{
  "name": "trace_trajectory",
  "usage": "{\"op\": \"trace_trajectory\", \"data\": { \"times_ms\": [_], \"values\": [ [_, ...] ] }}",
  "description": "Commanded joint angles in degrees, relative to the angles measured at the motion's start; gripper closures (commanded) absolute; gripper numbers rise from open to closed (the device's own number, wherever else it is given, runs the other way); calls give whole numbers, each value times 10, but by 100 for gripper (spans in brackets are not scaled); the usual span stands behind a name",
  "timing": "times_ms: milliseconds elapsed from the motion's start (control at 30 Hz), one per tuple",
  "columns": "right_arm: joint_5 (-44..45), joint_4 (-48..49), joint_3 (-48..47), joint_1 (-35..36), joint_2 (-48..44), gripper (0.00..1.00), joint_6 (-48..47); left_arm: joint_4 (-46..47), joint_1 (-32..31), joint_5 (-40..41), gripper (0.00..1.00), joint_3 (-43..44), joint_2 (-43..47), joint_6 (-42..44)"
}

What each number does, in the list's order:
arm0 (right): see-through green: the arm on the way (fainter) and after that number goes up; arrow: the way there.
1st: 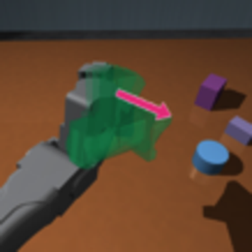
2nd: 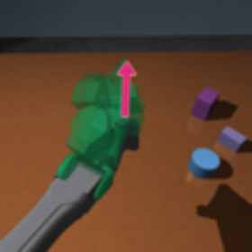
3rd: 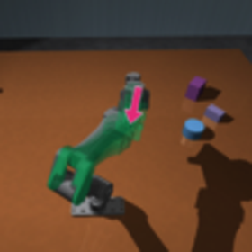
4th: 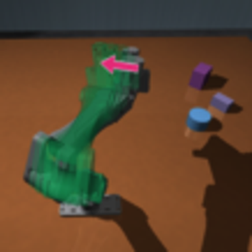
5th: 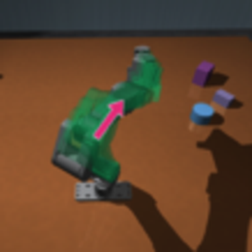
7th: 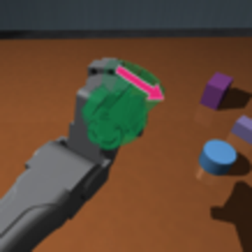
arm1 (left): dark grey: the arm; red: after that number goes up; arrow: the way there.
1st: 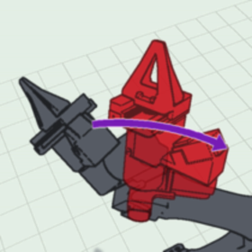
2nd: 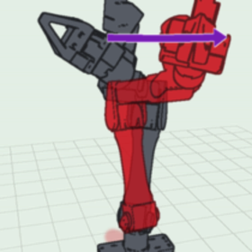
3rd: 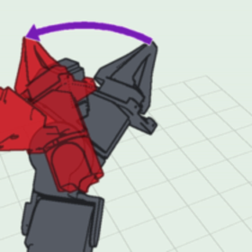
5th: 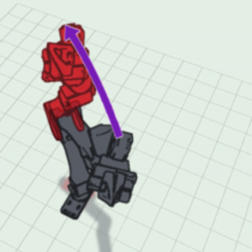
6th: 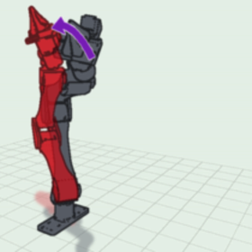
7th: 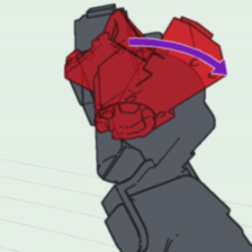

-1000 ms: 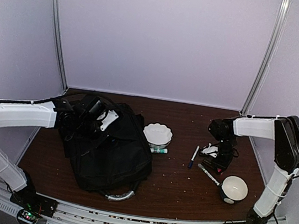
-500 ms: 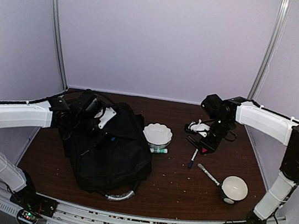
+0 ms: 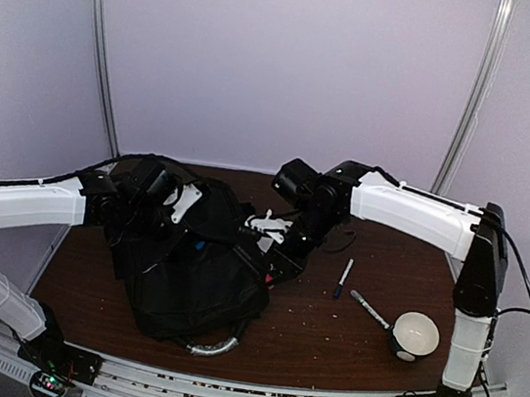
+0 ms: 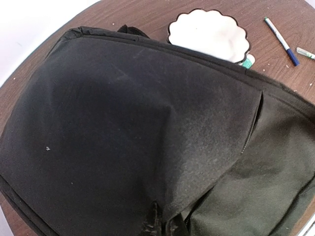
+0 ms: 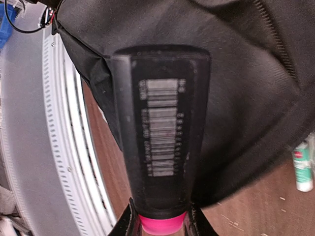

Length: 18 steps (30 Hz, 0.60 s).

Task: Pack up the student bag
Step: Place the pen in the largest pocket of the bag.

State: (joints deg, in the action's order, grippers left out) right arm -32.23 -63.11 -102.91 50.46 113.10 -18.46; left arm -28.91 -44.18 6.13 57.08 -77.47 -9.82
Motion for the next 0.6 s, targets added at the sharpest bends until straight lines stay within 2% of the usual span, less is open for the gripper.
{"op": "trace_trajectory", "data": {
  "times_ms": [0,200,367,567],
  "values": [
    [-89,-11,-42,11,47,93,69,82,0,-24,100,8,31,-27],
    [-104,-1,-109,29,111,92,170,86,0,-30,100,6,32,-30],
    [-32,0,-150,40,154,91,209,89,0,-31,100,4,39,-32],
    [-12,35,-152,38,172,90,268,95,0,-34,100,-2,49,-39]
  ]
}}
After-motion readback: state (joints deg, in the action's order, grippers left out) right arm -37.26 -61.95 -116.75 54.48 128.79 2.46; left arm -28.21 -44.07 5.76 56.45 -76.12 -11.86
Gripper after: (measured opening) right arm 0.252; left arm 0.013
